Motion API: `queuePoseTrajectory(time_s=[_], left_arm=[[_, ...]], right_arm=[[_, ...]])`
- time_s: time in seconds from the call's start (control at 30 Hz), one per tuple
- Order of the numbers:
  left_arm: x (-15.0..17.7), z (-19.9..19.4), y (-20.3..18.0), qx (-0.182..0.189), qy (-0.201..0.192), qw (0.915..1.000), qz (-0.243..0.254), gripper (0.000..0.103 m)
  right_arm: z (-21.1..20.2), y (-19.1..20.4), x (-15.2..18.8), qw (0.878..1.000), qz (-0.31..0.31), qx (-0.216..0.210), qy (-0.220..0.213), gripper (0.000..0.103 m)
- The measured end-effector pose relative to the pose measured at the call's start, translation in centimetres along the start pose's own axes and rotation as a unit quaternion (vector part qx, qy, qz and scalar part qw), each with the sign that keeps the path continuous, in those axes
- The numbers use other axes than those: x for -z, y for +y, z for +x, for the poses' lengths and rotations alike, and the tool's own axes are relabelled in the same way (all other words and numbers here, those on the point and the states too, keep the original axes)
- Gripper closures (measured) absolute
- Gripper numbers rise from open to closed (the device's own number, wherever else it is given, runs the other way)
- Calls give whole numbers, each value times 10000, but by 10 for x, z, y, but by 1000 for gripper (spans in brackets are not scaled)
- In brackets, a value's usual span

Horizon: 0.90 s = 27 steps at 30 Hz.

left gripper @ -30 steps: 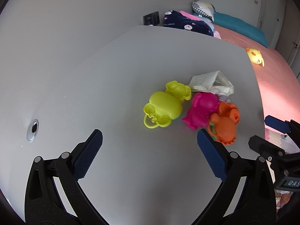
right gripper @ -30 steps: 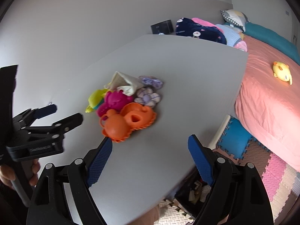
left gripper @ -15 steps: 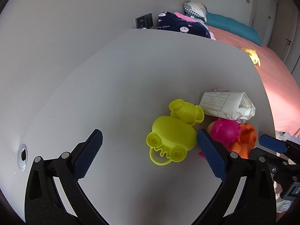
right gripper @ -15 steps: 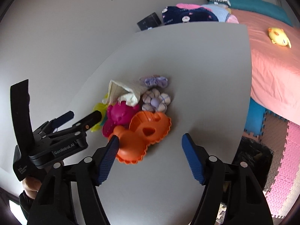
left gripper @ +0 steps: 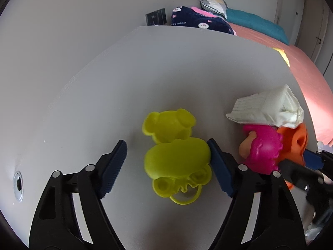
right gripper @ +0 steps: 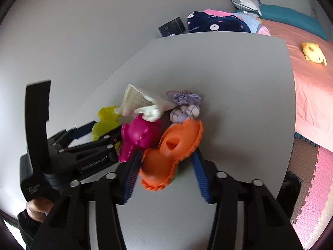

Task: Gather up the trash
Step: 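Grasp the lime-green toy with the left gripper while the right grasps the orange toy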

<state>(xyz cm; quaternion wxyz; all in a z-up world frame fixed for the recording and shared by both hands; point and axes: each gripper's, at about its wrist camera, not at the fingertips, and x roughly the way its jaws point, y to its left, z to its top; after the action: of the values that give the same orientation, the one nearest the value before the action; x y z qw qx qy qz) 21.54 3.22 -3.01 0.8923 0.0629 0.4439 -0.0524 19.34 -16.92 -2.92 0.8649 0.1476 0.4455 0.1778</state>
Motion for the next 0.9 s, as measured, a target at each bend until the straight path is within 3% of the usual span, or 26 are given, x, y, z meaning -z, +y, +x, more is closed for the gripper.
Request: queuePoseTrajectory(time_s=[0.17, 0.9], left_arm=[[3, -2, 1, 75, -45, 10000, -20, 49], [27, -54, -23, -164, -191, 9991, -330, 49]], right_arm=[[-1, -8, 0, 9998, 130, -171, -11, 67], [-51, -15, 13, 9988, -247, -405, -91, 67]])
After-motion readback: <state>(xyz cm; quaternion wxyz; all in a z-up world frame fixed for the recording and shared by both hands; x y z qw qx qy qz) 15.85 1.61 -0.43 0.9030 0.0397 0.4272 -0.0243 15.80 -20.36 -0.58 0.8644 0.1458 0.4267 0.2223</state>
